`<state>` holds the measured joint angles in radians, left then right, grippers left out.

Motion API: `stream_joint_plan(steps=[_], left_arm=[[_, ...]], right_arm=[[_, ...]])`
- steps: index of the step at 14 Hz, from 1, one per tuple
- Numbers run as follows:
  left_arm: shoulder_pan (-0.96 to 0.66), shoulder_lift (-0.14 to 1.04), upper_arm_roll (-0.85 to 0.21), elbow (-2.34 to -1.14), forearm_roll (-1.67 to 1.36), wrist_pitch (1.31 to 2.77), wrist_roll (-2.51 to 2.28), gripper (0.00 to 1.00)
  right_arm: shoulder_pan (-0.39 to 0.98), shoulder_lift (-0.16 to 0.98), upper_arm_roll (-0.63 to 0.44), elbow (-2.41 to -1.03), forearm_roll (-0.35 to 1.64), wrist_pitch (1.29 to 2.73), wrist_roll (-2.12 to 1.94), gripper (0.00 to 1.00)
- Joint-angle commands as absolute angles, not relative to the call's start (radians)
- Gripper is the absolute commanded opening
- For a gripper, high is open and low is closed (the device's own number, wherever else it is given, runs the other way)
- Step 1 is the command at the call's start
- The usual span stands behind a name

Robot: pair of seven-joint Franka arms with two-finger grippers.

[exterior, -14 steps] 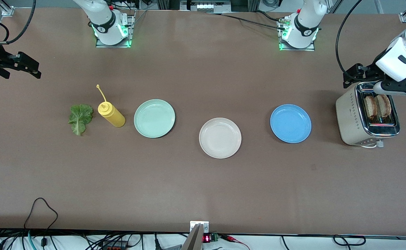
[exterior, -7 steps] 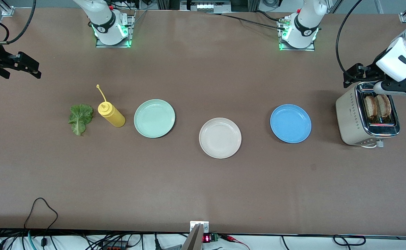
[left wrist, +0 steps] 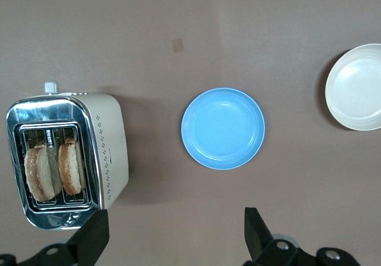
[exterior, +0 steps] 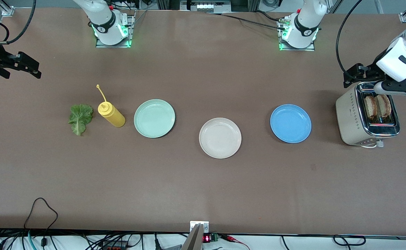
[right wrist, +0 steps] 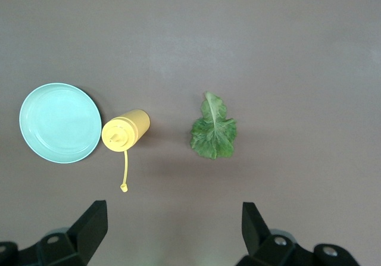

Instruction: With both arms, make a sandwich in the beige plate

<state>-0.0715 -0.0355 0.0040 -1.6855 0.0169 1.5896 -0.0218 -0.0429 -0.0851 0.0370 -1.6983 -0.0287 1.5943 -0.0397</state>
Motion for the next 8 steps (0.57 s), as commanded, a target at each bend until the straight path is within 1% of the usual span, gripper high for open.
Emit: stream_joint_plan(steps=[1, 5, 8], left_arm=[[-0.075, -0.015, 0.008, -1.674, 0.015, 1.528, -0.037, 1.0], [-0.077, 0.006, 0.008, -1.671, 0.014, 1.52, -0.037, 1.0], [-0.068, 0.087, 0.018, -1.597, 0.014, 1.511, -0.032, 1.0]], right_arm=[[-0.043, -0.081, 0.038, -1.683, -0.025, 1.575, -0.038, 1.0], [-0.041, -0.081, 0.038, -1.683, -0.025, 1.577, -0.038, 1.0], [-0.041, -0.081, 0.038, -1.683, -0.025, 1.577, -0.038, 1.0]])
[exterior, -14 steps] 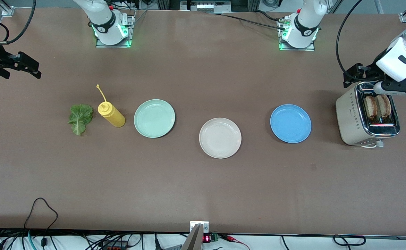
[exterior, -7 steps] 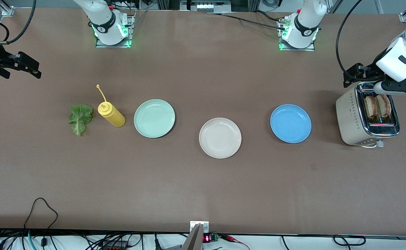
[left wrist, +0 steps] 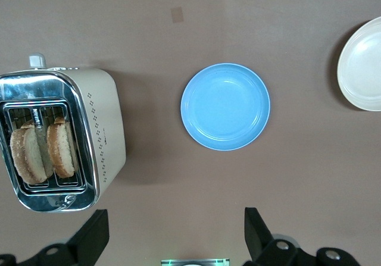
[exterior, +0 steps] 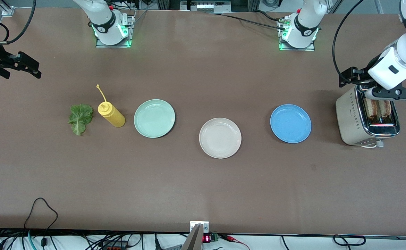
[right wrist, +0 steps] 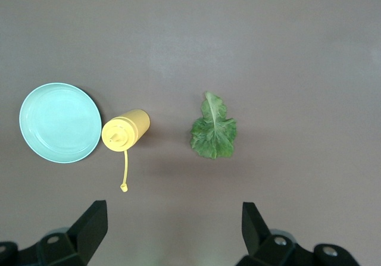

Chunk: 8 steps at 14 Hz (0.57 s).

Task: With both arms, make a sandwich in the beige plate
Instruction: 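Lower the left gripper into the toaster and grasp a bread slice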

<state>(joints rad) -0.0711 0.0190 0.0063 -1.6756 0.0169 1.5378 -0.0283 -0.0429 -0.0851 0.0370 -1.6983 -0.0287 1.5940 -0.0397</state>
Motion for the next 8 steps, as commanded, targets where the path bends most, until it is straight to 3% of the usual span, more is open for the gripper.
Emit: stream_joint_plan(steps=[1, 8], left_arm=[[-0.043, 0.104, 0.018, -1.571, 0.015, 1.497, -0.025, 1.0], [0.055, 0.144, 0.018, -1.617, 0.066, 1.477, 0.077, 1.0]], right_arm=[[-0.041, -0.08, 0.04, -1.683, -0.026, 1.578, -0.038, 1.0], [-0.038, -0.078, 0.038, -1.69, -0.025, 1.586, -0.04, 1.0]])
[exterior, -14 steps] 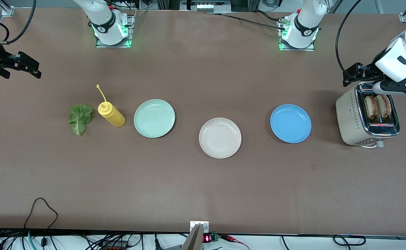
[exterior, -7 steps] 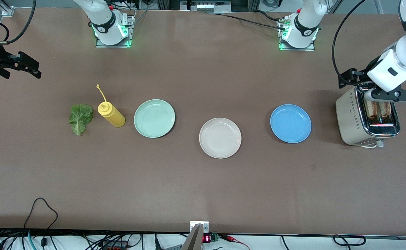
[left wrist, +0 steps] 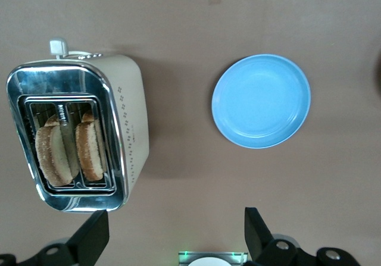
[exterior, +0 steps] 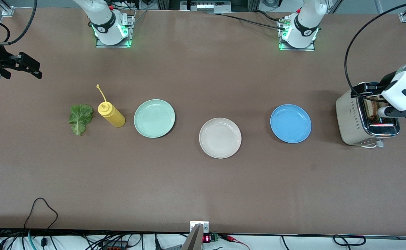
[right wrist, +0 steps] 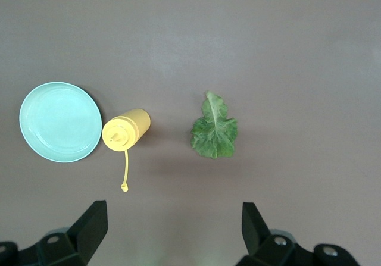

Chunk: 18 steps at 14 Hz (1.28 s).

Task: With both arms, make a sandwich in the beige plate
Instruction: 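Lower the left gripper into the toaster and grasp a bread slice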

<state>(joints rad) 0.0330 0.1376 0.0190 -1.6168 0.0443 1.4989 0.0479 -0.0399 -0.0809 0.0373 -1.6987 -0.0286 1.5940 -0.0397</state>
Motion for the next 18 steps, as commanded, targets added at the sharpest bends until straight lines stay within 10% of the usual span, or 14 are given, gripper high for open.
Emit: stream_joint_plan(steps=[1, 18], left_arm=[[0.064, 0.143, 0.018, -1.638, 0.077, 1.48, 0.078, 1.0], [0.25, 0.044, 0.008, -2.105, 0.235, 2.059, 0.219, 0.97]], right_arm=[[-0.038, -0.078, 0.038, -1.69, -0.025, 1.585, -0.041, 1.0], [-0.04, -0.077, 0.04, -1.692, -0.025, 1.58, -0.049, 1.0]])
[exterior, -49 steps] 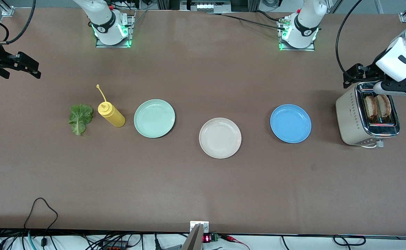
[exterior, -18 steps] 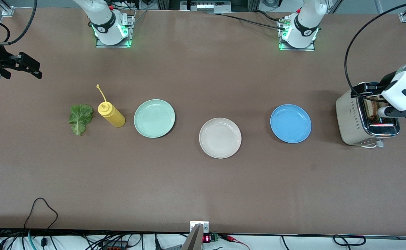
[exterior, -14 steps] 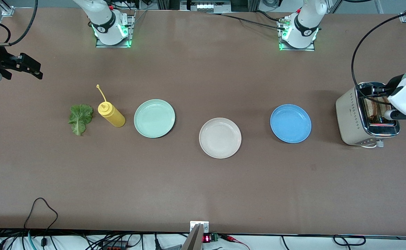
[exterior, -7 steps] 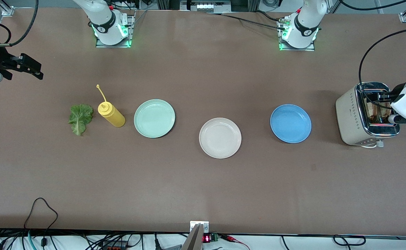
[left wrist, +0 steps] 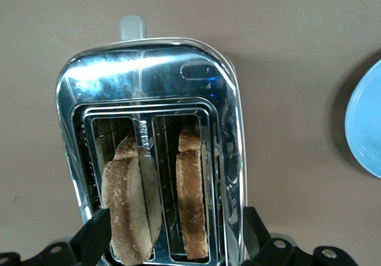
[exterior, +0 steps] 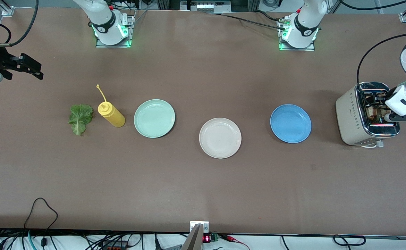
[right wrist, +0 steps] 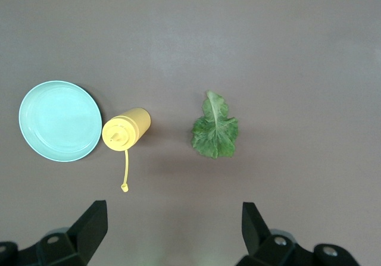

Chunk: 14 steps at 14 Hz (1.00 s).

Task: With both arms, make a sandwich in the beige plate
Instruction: 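Lower the left gripper into the toaster and grasp a bread slice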

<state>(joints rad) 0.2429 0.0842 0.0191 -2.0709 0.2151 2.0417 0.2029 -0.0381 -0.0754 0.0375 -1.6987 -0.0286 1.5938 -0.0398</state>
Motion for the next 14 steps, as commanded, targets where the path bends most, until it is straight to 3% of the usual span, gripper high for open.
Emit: stream_joint_plan(steps=[1, 4, 6, 10, 14], left_arm=[[0.25, 0.046, 0.008, -2.106, 0.235, 2.059, 0.219, 0.96], [0.25, 0.06, 0.008, -2.106, 0.233, 2.06, 0.206, 0.94], [0.249, 0.075, 0.008, -2.105, 0.233, 2.062, 0.206, 0.87], [0.25, 0.098, 0.008, -2.105, 0.233, 2.066, 0.183, 0.46], [0.25, 0.103, 0.006, -2.102, 0.233, 2.056, 0.195, 0.14]], right_arm=[[-0.04, -0.078, 0.04, -1.692, -0.025, 1.58, -0.049, 1.0], [-0.04, -0.078, 0.038, -1.69, -0.025, 1.58, -0.049, 1.0], [-0.04, -0.077, 0.04, -1.692, -0.025, 1.578, -0.049, 1.0], [-0.04, -0.077, 0.04, -1.69, -0.025, 1.578, -0.049, 1.0], [-0.04, -0.078, 0.04, -1.692, -0.025, 1.578, -0.049, 1.0]])
